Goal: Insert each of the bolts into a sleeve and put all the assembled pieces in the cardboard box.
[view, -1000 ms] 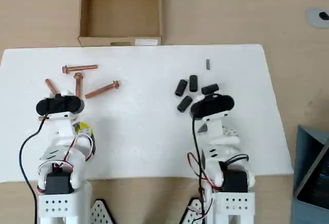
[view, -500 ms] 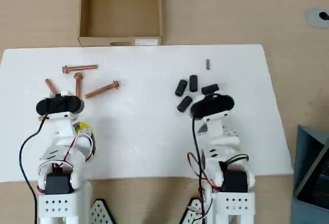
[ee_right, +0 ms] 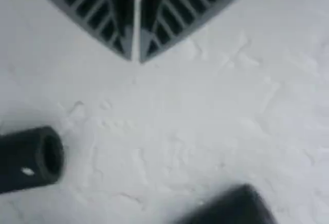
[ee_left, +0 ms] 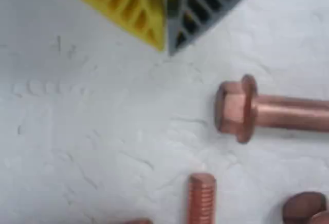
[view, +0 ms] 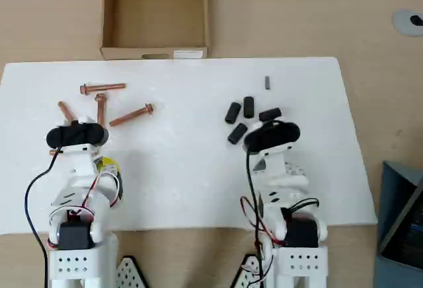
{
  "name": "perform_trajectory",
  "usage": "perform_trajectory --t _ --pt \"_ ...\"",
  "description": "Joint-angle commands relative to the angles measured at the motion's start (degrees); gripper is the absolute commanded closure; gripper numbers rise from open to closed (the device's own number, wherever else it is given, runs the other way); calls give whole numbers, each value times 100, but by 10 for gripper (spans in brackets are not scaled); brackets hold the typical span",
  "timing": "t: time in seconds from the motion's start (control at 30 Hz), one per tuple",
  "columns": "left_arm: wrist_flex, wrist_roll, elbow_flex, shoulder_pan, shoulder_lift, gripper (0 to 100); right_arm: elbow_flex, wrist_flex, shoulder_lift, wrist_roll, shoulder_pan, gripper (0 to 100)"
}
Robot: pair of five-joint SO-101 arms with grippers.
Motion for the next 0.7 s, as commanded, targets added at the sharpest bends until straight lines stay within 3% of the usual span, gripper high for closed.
perform_trajectory --t 0.0,0.23,0.33,0.47,0.67 --pt "0 0 -44 88 -40 996 -48 44 -620 -9 -207 988" --pt "26 0 -431 -343 -4 996 -1077 220 -514 -9 -215 988" --pt "484 -9 -809 -413 -4 987 -1613 607 -145 -18 -198 988" --pt "993 -9 -1169 -448 -4 954 -2466 712 840 -18 -189 988" --pt "1011 0 -1662 -457 312 948 -4084 747 2862 -44 -180 988"
